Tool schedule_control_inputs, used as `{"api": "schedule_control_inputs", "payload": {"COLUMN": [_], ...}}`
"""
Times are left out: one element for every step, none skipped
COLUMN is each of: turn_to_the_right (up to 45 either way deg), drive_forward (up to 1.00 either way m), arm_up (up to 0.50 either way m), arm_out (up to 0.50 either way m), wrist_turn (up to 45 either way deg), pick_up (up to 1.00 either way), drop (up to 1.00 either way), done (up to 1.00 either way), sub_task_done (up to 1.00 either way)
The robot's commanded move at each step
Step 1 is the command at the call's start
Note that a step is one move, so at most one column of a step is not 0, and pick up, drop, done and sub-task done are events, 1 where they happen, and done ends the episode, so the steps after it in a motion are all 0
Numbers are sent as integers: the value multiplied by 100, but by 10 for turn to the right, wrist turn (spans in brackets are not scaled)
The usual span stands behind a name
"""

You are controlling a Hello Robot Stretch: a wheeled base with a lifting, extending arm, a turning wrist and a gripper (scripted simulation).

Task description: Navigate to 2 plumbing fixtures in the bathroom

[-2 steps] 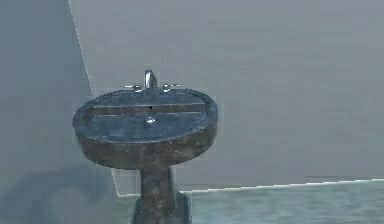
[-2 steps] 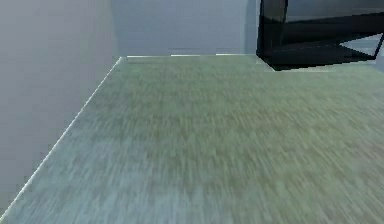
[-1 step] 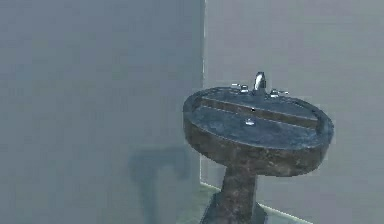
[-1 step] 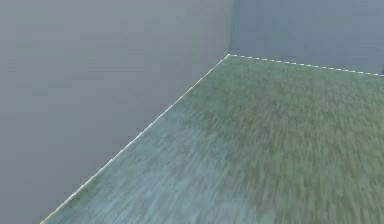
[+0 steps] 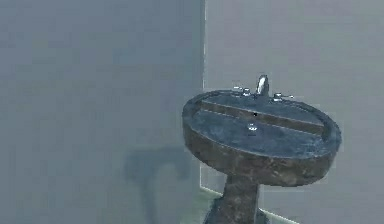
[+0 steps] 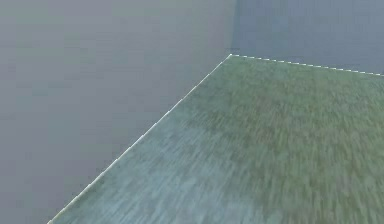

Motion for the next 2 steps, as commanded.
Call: {"api": "schedule_control_inputs", "payload": {"turn_to_the_right": [180, 0], "drive_forward": [0, 0], "arm_up": [0, 0], "arm_out": [0, 0], "wrist_turn": [0, 0], "pick_up": [0, 0], "drop": [0, 0], "done": [0, 100], "sub_task_done": [0, 0]}}
